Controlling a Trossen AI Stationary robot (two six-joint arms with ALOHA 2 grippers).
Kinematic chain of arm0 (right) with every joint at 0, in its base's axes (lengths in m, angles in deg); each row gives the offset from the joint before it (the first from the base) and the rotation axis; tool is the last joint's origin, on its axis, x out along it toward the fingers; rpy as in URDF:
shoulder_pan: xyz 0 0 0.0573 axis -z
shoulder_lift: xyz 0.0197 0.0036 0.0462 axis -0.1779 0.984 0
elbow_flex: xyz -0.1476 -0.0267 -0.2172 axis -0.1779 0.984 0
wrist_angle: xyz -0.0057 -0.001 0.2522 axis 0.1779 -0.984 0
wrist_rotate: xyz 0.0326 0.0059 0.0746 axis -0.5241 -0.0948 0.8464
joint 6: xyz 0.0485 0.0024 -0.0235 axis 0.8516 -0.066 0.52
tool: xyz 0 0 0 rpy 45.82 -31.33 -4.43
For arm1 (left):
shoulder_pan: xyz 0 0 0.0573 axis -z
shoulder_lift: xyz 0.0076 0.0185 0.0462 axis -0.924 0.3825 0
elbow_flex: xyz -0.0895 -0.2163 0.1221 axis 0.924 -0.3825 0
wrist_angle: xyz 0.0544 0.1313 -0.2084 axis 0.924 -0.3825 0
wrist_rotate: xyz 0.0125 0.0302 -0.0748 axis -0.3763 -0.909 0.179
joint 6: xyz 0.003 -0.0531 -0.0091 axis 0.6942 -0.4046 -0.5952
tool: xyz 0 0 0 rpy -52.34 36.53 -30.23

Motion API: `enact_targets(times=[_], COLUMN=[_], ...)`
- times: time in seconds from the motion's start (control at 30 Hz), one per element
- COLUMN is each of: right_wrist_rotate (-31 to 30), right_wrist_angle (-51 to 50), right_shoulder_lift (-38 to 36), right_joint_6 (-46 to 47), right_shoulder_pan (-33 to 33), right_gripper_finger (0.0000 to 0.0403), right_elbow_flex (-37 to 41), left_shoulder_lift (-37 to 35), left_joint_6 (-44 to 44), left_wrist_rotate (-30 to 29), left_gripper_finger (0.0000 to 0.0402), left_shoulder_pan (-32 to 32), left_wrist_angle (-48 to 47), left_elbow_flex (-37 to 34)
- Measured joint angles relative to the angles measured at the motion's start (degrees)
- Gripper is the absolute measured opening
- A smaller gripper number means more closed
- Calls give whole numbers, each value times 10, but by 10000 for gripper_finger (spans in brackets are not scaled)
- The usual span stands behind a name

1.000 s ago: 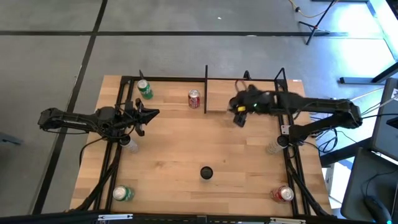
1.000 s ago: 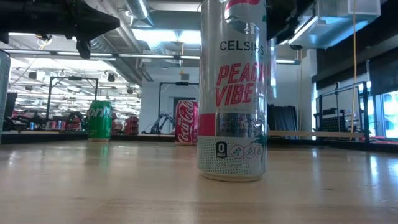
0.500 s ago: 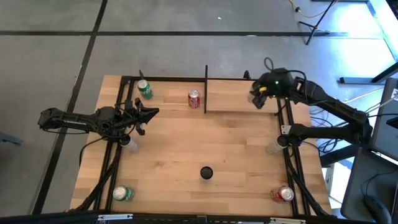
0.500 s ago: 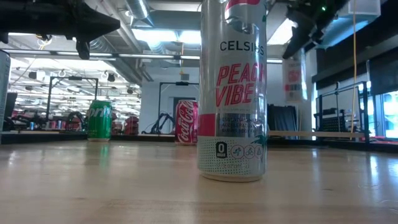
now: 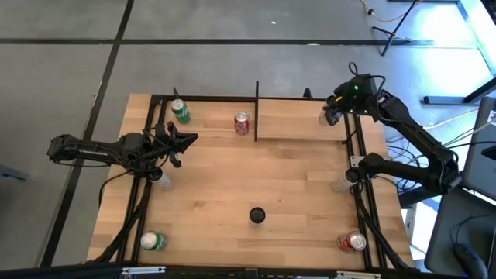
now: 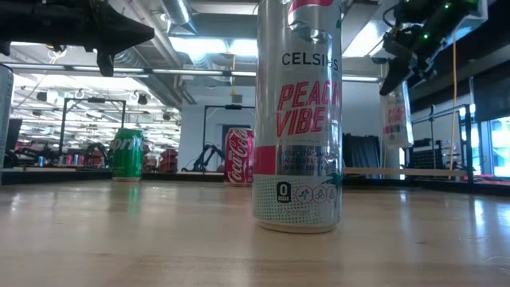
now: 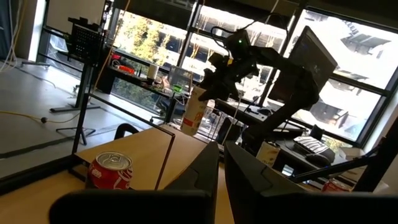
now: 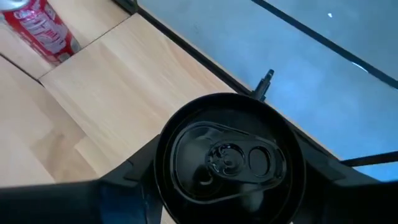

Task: Place canned beverage on shelf
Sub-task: Put the top white pink soda can on the shelf

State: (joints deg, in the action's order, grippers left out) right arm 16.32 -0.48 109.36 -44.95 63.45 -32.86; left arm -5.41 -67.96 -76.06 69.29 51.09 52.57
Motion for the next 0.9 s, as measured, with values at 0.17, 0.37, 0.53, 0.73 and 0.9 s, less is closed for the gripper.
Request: enact_targets(times=[0.17, 0.37, 0.53, 0.73, 0.9], right_wrist_rotate=[35, 64, 64, 44, 22], right_wrist_angle=[1, 2, -7, -5, 38], right_shoulder_lift=[-13, -49, -56, -55, -60], right_joint_6=[-11, -24, -28, -48, -33], right_shoulder_pan=[45, 74, 72, 72, 72], right_gripper_finger=[221, 221, 221, 221, 221], right_elbow_flex=[12, 36, 38, 44, 74], left_shoulder_lift=[0, 0, 0, 0, 0], left_joint_6=[0, 0, 0, 0, 0], left_wrist_rotate=[-1, -1, -4, -13, -17], left_gripper_finger=[20, 20, 20, 20, 20], left_shoulder_pan=[0, 0, 0, 0, 0], left_wrist_angle=[0, 0, 0, 0, 0], left_elbow_flex=[0, 0, 0, 0, 0])
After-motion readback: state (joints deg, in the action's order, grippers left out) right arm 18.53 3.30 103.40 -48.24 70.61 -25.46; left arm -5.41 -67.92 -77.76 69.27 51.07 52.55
